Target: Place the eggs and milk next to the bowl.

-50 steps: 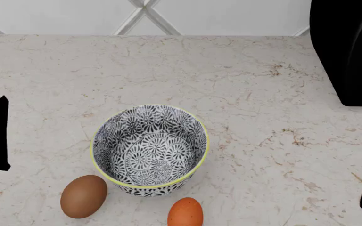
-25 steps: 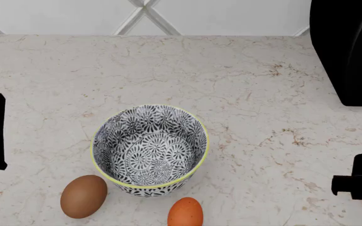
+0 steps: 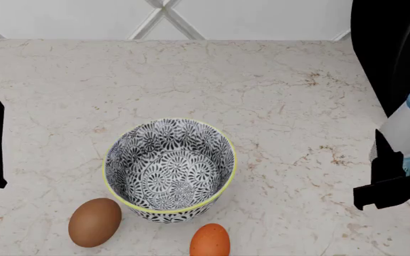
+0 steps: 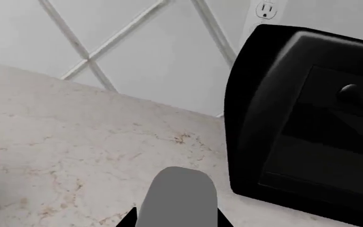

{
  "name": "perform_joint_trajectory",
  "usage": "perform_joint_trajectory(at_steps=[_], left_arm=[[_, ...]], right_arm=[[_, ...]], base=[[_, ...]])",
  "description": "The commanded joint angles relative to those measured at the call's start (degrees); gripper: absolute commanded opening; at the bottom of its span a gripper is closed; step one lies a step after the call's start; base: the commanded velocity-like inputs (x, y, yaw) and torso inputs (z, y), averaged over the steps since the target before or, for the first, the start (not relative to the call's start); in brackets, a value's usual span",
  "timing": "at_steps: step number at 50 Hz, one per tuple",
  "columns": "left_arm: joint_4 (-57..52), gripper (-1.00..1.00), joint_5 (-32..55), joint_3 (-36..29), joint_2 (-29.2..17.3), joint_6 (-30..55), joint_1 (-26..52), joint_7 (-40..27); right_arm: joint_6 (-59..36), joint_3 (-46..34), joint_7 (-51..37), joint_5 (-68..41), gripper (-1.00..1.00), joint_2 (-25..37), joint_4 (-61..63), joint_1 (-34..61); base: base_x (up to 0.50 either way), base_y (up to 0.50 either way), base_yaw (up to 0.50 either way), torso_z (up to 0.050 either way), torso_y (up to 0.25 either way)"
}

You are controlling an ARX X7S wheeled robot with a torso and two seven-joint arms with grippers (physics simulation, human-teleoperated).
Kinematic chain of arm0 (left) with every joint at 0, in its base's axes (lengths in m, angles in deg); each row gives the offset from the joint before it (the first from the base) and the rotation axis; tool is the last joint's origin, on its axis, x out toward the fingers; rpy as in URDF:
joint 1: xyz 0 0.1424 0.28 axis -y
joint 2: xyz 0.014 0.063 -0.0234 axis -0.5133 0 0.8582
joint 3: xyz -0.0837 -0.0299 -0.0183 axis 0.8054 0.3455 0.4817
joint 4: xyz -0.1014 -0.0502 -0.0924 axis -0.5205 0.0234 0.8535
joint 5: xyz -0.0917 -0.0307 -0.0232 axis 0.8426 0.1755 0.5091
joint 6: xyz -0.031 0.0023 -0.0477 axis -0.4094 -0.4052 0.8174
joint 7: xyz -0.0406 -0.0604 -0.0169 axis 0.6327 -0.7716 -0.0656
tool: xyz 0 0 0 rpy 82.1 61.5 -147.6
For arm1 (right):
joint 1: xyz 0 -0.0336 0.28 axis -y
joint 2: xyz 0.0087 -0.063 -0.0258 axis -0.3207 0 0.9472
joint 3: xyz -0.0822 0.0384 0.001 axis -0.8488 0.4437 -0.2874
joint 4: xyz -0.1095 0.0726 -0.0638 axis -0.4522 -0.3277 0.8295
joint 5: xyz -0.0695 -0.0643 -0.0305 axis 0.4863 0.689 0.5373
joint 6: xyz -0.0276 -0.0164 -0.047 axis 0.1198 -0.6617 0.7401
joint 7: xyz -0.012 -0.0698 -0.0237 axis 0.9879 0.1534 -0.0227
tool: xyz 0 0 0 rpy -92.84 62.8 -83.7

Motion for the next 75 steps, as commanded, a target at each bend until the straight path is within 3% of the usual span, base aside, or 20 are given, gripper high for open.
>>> perform_joint_trajectory(at_steps=[1, 22, 43, 75], left_arm=[[0.3, 1.0, -0.3, 1.3, 0.7, 0.4, 1.0, 0.6], [-0.5, 1.0, 0.0, 0.9, 0.3, 1.6, 2.2, -1.4], [-1.6, 1.0, -0.2, 0.3, -0.2, 2.6, 2.7, -3.1], [-1.3, 1.0, -0.2, 0.1, -1.1, 3.0, 3.2, -3.4]], right_arm=[[2.7, -3.0, 14.0, 2.9, -1.0, -0.9, -6.1, 7.5], [10.1, -10.6, 35.6, 5.9, -1.0, -0.3, -11.4, 14.0], [14.5, -17.8, 50.9, 9.6, -1.0, -4.9, -21.5, 20.9], [19.0, -22.5, 59.0, 12.0, -1.0, -11.0, -30.7, 23.8]], base=[[0.0, 0.0, 0.0, 0.0, 0.0], [0.0, 0.0, 0.0, 0.0, 0.0], [0.0, 0.0, 0.0, 0.0, 0.0], [0.0, 0.0, 0.0, 0.0, 0.0]])
